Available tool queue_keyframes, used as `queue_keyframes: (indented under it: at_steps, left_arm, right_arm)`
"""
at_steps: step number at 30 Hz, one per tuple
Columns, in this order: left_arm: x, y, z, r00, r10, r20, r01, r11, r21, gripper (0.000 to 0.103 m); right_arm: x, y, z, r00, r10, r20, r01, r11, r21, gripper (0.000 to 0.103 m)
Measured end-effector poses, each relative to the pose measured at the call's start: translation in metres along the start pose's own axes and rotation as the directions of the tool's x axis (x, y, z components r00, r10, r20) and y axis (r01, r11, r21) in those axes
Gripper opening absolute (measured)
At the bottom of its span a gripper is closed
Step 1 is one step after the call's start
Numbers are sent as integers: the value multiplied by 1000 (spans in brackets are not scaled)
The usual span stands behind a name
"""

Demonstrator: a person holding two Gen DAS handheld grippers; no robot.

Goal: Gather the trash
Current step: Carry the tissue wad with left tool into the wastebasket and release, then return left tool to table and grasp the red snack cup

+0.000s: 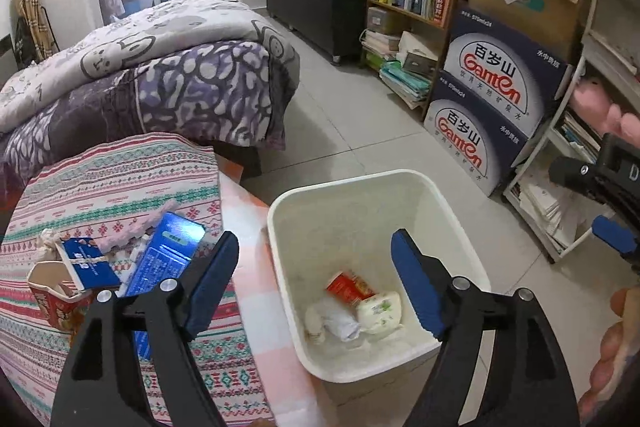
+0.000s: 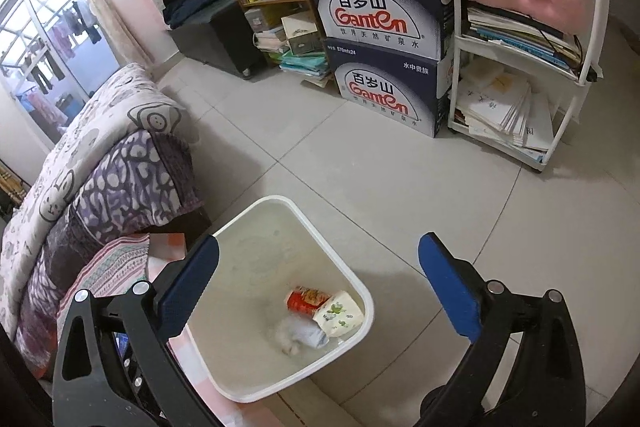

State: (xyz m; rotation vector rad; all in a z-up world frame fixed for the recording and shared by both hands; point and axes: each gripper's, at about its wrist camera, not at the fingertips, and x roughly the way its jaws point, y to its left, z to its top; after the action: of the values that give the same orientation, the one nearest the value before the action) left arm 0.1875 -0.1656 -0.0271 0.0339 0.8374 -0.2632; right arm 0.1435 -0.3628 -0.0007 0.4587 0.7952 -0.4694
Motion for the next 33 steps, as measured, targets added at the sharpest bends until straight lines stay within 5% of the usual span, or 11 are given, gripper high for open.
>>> queue_keyframes:
  at_steps: [16, 25, 33]
  left_arm:
    - [-5, 69, -16, 990, 141, -31, -142, 989, -46, 78]
    - [1, 124, -39, 963, 256, -83, -260, 964, -49, 78]
    - [-2, 186, -58, 920, 371, -130, -379, 924, -50, 78]
  right_arm:
    - [5, 62, -35, 999, 22, -45, -28, 989, -142, 96]
    - [17, 99, -59, 993, 36, -112, -59, 977, -204, 96]
    - [24, 131, -82, 987, 45, -152, -84, 962, -259, 96]
